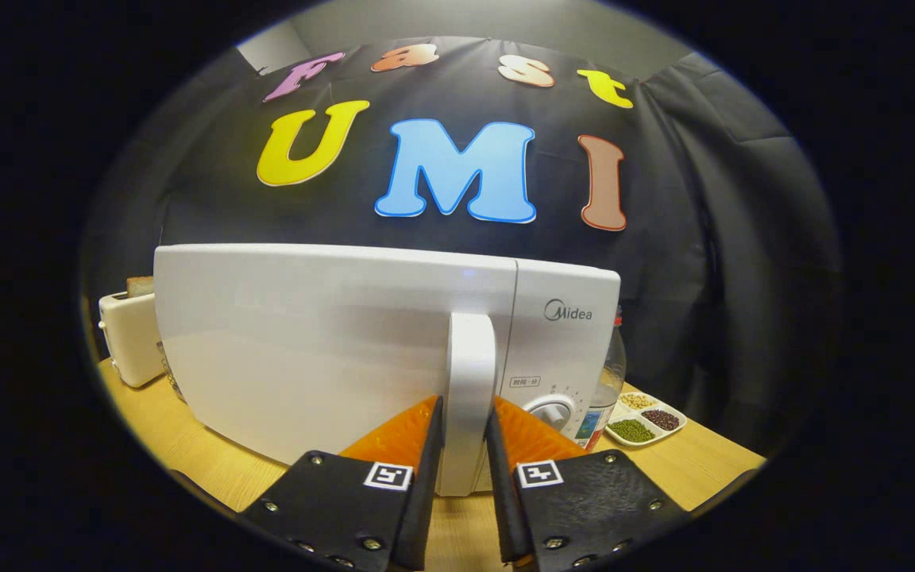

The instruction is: Open the microwave, put the food inside, and close the microwave door.

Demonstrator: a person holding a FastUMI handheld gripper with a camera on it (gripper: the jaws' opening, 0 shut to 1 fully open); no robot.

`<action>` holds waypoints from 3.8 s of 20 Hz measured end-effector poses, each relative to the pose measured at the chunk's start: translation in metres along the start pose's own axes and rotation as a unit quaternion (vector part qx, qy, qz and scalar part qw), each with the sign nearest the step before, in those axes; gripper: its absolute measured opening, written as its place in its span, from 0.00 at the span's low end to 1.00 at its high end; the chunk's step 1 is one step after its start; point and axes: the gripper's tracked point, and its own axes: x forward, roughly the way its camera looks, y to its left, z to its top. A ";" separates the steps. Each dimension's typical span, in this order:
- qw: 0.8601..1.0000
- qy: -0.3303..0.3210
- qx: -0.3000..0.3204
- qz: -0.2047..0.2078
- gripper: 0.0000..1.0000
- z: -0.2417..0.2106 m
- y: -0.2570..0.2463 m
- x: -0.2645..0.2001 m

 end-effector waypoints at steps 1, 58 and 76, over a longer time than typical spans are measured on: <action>1.000 0.004 0.005 0.006 0.32 0.002 0.001 -0.002; 0.992 0.023 0.032 0.116 0.58 -0.006 0.307 -0.332; 0.968 -0.116 0.000 0.221 0.97 0.044 0.132 -0.373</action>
